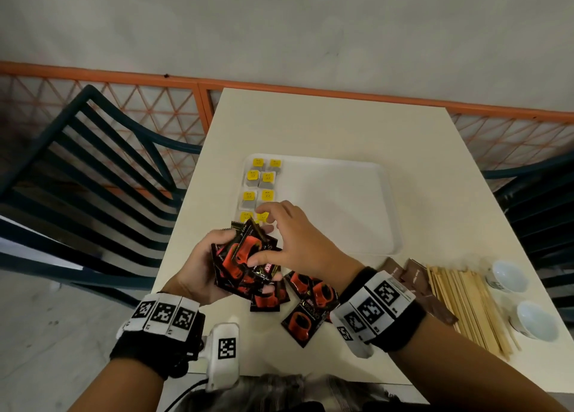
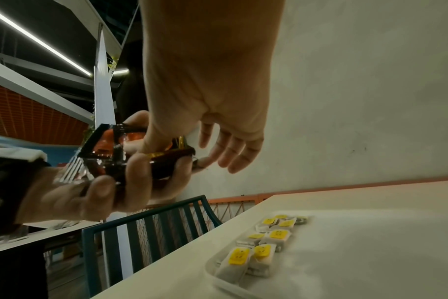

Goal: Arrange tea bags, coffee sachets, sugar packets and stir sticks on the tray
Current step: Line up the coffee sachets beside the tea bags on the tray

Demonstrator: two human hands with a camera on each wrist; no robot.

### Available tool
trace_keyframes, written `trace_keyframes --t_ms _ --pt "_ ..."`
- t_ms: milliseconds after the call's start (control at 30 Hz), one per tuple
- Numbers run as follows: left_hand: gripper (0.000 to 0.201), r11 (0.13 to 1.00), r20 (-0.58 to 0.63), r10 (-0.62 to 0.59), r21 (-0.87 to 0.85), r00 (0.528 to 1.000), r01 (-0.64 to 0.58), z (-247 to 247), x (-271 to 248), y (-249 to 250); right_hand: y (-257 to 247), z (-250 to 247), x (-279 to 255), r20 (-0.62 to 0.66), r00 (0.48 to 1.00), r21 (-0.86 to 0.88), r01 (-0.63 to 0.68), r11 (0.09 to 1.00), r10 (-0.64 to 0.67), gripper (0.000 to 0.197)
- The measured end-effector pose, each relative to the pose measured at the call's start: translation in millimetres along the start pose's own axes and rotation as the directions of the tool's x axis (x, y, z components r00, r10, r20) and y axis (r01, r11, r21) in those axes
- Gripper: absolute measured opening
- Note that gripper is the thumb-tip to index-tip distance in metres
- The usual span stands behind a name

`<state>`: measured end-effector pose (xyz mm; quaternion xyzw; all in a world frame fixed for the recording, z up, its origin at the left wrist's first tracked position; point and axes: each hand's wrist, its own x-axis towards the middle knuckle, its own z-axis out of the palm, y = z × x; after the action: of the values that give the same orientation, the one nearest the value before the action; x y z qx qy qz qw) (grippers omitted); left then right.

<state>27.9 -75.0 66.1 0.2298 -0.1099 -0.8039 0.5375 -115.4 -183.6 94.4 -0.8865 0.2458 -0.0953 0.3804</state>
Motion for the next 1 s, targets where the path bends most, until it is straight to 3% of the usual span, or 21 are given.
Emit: trace_keyframes --t_ms 133,300,367,467,567,667,733,900,1000 --pt "0.076 0.970 -0.199 0.107 0.237 0.974 -0.058 -13 -11 0 2 16 1 -0.010 0.999 -0.080 -0.032 0.996 0.032 0.086" --pt "0.088 0.970 -0.298 0.181 0.211 0.937 -0.120 -25 -22 -3 3 43 0 -0.016 0.999 -0.069 -0.045 0.997 0.044 0.070" --pt "0.094 0.966 -0.309 0.151 0.250 0.939 -0.073 -30 -25 -2 2 52 1 -0.021 1.000 -0.115 -0.023 0.993 0.021 0.064" --pt "0.092 0.931 -0.314 0.108 0.365 0.943 0.015 -30 -29 0 2 60 2 -0.026 1.000 -0.169 -0.011 0.986 0.006 0.065" --pt "0.074 0.895 -0.371 0.180 0.446 0.911 0.005 -36 -29 1 4 66 1 -0.015 0.992 -0.158 -0.122 0.980 0.121 0.073" --pt "0.069 0.899 -0.422 0.288 0.430 0.860 -0.090 -43 -28 2 7 73 -2 -0.009 0.930 0.042 -0.366 0.930 0.366 0.065" --pt "0.065 0.896 -0.448 0.339 0.421 0.827 -0.139 -44 -27 5 10 80 -3 0.024 0.873 0.086 -0.487 0.869 0.487 0.054" --pt "0.056 0.900 -0.493 0.368 0.401 0.789 -0.169 -47 -24 12 25 92 -10 -0.130 0.785 -0.336 -0.610 0.718 0.606 0.062" --pt "0.057 0.905 -0.498 0.352 0.398 0.793 -0.152 -49 -23 13 31 96 -16 -0.144 0.753 -0.451 -0.628 0.635 0.643 0.070"
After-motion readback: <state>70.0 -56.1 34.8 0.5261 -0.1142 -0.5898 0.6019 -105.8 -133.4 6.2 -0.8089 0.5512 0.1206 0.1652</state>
